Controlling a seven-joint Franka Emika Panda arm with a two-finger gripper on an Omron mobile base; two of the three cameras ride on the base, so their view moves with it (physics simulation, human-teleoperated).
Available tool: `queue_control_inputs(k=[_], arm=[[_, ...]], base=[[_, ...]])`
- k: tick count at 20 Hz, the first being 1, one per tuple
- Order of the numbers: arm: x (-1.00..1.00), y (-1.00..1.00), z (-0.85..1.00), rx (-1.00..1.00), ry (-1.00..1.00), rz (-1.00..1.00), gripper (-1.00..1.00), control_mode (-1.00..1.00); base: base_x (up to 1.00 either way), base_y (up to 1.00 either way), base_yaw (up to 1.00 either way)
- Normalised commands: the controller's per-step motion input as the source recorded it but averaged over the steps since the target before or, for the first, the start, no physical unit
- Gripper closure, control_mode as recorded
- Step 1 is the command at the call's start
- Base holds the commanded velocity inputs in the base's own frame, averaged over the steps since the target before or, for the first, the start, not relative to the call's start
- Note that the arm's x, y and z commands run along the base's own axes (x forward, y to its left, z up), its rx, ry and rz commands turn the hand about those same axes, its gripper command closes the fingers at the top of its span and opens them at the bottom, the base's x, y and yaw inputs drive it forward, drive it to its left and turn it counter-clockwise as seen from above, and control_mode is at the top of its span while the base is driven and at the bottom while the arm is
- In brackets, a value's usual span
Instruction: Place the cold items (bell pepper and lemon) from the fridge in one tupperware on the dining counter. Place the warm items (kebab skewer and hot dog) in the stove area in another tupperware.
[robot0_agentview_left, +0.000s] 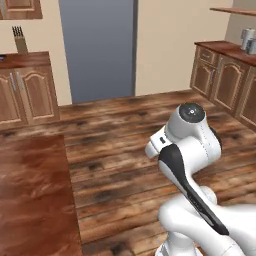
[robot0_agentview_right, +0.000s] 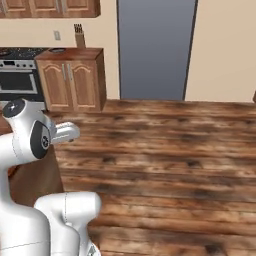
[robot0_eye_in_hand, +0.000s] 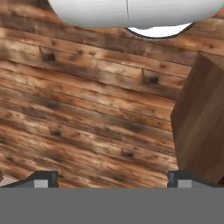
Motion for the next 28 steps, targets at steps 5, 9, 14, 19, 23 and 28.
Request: queue_control_inputs(k=[5, 9, 14, 19, 23, 28], arm=[[0.00, 0.00, 0.00, 0.00, 0.00, 0.00, -1.00, 1.00], [0.00, 0.00, 0.00, 0.00, 0.00, 0.00, -1.00, 1.00], [0.00, 0.00, 0.00, 0.00, 0.00, 0.00, -1.00, 1.00], [0.00, 0.00, 0.00, 0.00, 0.00, 0.00, -1.00, 1.00], [0.00, 0.00, 0.00, 0.00, 0.00, 0.00, -1.00, 1.00], [0.00, 0.00, 0.00, 0.00, 0.00, 0.00, -1.00, 1.00]], base=[[1.00, -0.38, 0.11], [1.00, 0.00, 0.25], [1.00, 0.00, 0.27], [1.00, 0.00, 0.28], [1.00, 0.00, 0.28], [1.00, 0.08, 0.28]])
